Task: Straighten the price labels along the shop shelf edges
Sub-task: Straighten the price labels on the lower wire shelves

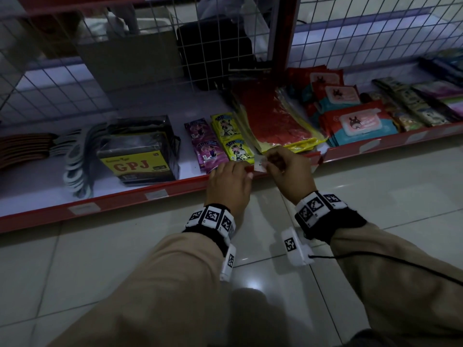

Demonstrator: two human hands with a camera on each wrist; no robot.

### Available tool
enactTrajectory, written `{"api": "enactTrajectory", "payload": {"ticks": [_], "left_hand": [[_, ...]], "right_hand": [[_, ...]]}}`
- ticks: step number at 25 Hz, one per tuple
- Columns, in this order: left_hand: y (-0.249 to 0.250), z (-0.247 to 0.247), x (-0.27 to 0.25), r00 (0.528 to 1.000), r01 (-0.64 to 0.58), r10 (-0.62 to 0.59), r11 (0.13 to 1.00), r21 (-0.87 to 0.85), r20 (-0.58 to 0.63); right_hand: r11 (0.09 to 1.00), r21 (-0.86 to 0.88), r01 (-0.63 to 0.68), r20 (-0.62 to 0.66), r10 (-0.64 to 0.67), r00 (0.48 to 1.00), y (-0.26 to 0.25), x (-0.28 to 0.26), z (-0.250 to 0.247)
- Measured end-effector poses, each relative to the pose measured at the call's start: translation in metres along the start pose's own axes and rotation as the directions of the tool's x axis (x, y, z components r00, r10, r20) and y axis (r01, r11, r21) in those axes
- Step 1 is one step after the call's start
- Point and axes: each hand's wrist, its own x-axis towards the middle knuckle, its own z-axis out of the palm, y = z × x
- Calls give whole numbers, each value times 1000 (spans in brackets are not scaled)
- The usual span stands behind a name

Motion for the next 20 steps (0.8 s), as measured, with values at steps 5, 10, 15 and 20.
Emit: {"api": "enactTrajectory", "payload": {"ticks": [5, 10, 15, 20], "left_hand": [[1, -3, 3, 998, 60, -61, 996, -62, -14], [1, -3, 5, 997, 73, -73, 997, -35, -11], [0, -4, 5, 999, 40, -40, 999, 30, -7], [-2, -6, 8, 999, -21, 14, 988, 155, 46]], "right_hand": [[901, 374, -220, 109, 193, 975, -3, -4, 9], [913, 365, -183, 76, 167, 983, 1, -4, 7], [945, 314, -88, -2, 94, 996, 4, 2, -5], [937, -204, 285, 209, -243, 947, -5, 9, -8]]}}
